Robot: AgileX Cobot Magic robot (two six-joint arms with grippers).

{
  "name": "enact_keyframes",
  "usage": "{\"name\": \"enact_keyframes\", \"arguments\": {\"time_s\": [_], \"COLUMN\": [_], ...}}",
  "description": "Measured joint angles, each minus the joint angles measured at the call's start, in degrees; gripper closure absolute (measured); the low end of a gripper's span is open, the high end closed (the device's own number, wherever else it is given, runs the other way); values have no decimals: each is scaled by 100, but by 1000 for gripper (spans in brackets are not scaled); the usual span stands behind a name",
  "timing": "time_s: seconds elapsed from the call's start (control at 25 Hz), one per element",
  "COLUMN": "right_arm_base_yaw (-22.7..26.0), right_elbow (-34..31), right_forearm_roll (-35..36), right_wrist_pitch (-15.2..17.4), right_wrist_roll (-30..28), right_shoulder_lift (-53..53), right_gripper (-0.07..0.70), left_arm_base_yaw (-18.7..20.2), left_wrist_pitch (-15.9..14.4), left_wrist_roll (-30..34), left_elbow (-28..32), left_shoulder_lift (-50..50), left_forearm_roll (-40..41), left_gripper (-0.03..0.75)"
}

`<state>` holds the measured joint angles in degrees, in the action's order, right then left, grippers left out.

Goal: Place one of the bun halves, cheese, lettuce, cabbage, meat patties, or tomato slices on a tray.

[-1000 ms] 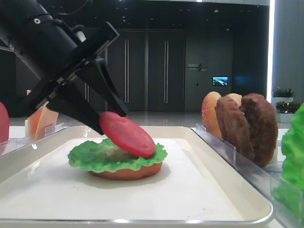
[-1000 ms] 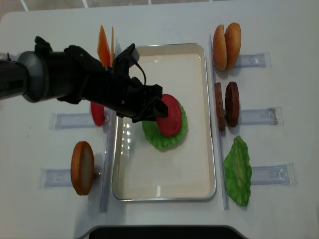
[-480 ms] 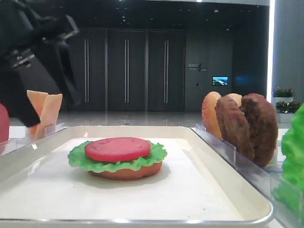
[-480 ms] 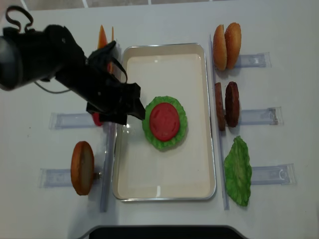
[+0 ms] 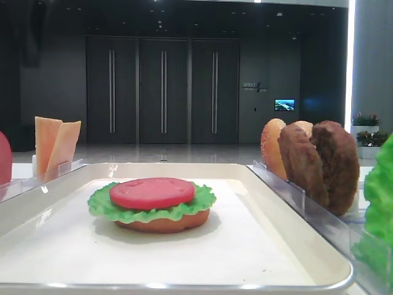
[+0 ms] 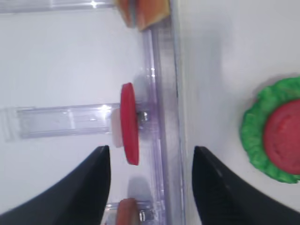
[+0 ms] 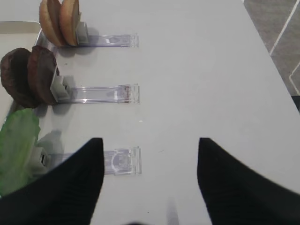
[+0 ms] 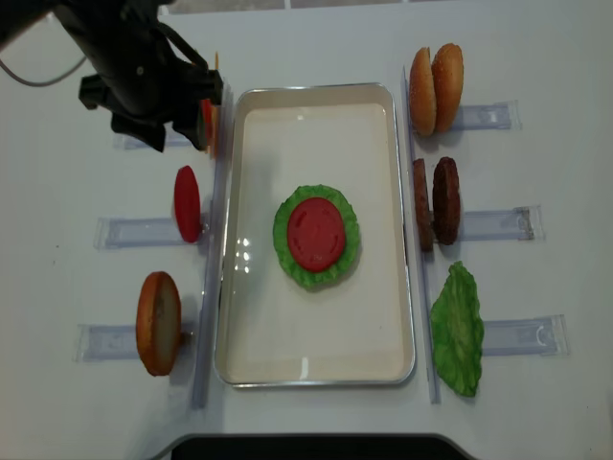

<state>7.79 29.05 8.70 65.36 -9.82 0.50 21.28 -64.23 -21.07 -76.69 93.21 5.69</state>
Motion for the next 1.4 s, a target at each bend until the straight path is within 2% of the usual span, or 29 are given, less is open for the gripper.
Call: {"name": "enact_keyframes", "arguments": {"time_s": [0.16,0.24,0.44,0.64,0.72,0.92,1.08,1.4], "right_arm_base_yaw": [0,0,0,0,0,0,0,0], "right_elbow": [0,0,0,0,0,0,0,0], "right_forearm_roll": [0,0,0,0,0,0,0,0], "right_wrist_pitch": [0,0,0,0,0,0,0,0], "right_wrist_roll": [0,0,0,0,0,0,0,0], "right_shoulder_lift": [0,0,0,0,0,0,0,0], "right_gripper": [216,216,216,216,216,216,216,216], "left_arm_base_yaw": [-174,-560,-1801,-2367,-2436,-2442,-2442,-2442], "left_wrist_pitch": [-80,-80,-29,-146,-164,59,67,-132], "left_wrist_roll": [78,210,737,1020,1065,1074,1074,1093], "left_elbow": [-35,-41,-41,147,555,2317,3475,4702], "left_shoulder_lift": [0,0,0,-218,-649,-2662,-4201,-6922], "left_forearm_roll": [335,439,609,859,900,852,813,740], "left_gripper": [294,294,294,297,297,297,297,302]}}
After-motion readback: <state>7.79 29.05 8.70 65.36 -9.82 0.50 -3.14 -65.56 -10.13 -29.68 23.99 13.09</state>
